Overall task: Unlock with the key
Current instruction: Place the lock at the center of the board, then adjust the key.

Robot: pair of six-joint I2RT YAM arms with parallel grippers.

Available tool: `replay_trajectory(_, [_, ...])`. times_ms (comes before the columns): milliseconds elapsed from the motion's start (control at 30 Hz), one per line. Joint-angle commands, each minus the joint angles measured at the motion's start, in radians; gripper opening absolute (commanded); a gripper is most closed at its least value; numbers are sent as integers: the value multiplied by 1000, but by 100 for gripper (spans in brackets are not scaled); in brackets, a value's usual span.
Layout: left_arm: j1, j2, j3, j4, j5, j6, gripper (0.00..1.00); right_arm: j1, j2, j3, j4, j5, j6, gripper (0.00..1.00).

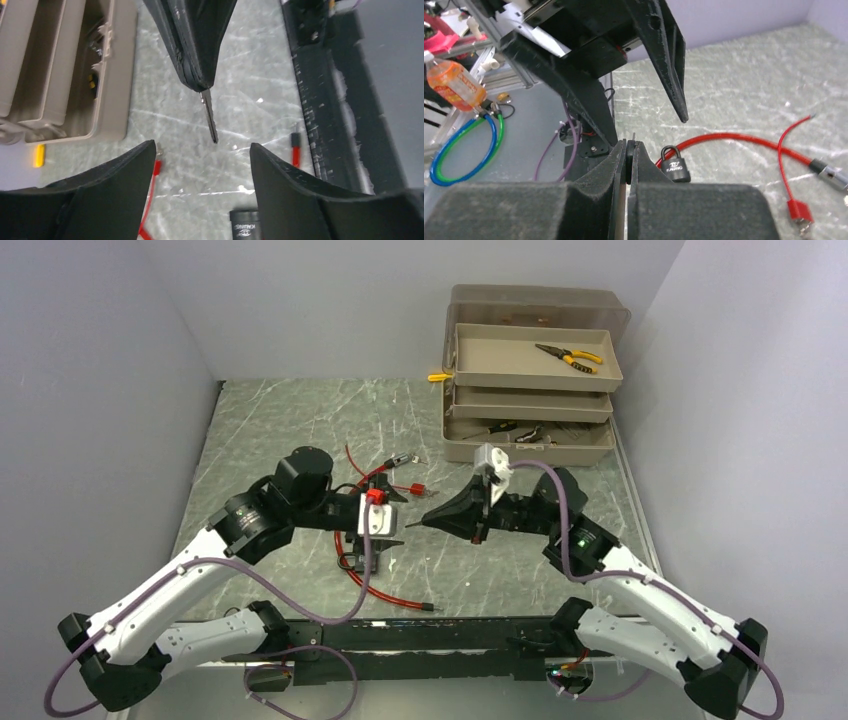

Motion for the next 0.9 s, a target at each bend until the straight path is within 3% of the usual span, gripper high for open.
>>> replay_trajectory(0, [52,-19,47,-3,280,-242,65,-2,-57,27,61,-106,-184,0])
replay_trajectory(67, [90,-22,39,14,374,-307,62,0,-44,79,-15,-155,-277,0])
replay_trajectory(167, [128,-21,25,46,478,-405,97,0,-12,155,-98,-211,-373,0])
replay_trajectory(200, [146,-23,20,67,515,-444,99,0,0,182,-117,-232,-408,0])
replay_trajectory(333, [236,2,-2,234,706,-778,99,15,38,295,-268,-310,-594,0])
replay_trajectory(467, [295,102,-46,553,895,-1172,99,53,67,395,-378,-338,-804,0])
replay_trajectory(700, [271,110,-44,672,949,-1331,97,204,188,600,-660,-158,-1126,0])
replay_trajectory(867, [267,101,19,632,987,-1351,80,309,240,682,-757,15,-1243,0])
